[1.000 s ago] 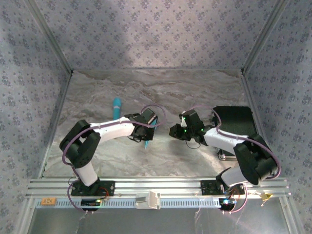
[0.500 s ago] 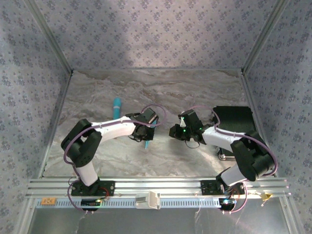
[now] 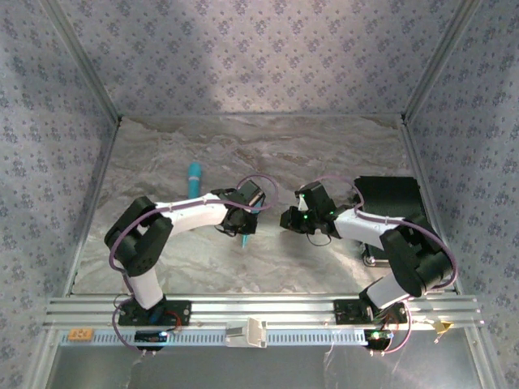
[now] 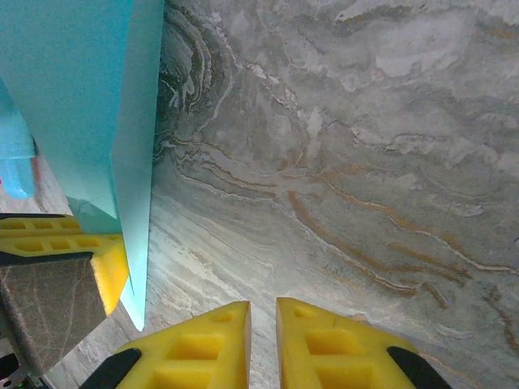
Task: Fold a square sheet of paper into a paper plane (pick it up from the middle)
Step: Move the paper plane to the center of the table.
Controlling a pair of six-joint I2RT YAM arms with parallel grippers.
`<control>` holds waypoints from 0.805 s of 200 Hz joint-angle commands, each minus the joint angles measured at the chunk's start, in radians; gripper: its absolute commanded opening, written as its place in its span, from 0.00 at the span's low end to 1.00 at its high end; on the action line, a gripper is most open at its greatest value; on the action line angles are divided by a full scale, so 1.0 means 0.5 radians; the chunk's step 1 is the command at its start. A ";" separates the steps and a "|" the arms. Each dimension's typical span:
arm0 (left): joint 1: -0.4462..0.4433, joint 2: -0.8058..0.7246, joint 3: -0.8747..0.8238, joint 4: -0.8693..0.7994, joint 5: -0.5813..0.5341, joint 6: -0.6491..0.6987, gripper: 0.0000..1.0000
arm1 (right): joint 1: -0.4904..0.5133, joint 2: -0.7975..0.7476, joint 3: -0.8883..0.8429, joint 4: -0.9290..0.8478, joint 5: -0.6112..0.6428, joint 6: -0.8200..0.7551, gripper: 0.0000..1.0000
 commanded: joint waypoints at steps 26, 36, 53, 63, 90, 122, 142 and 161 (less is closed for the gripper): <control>-0.021 0.027 0.035 -0.021 -0.024 0.026 0.12 | 0.009 0.044 0.059 -0.002 -0.035 -0.031 0.17; -0.020 0.030 0.034 -0.023 -0.026 0.026 0.12 | 0.009 0.046 0.063 -0.005 -0.036 -0.031 0.17; -0.023 0.040 0.034 -0.020 -0.023 0.026 0.13 | 0.008 0.046 0.061 -0.002 -0.040 -0.032 0.17; -0.023 0.045 0.036 -0.016 -0.018 0.033 0.12 | 0.009 0.047 0.061 0.001 -0.040 -0.032 0.17; -0.025 0.058 0.035 -0.002 -0.009 0.042 0.13 | 0.009 0.046 0.061 0.009 -0.055 -0.035 0.17; -0.030 0.070 0.036 0.005 -0.009 0.044 0.13 | 0.009 0.055 0.073 -0.001 -0.052 -0.035 0.17; -0.032 0.087 0.031 0.002 -0.022 0.040 0.14 | 0.008 0.052 0.073 -0.010 -0.047 -0.033 0.17; -0.034 0.120 0.028 -0.015 -0.046 0.013 0.14 | 0.007 0.039 0.073 -0.025 -0.042 -0.039 0.17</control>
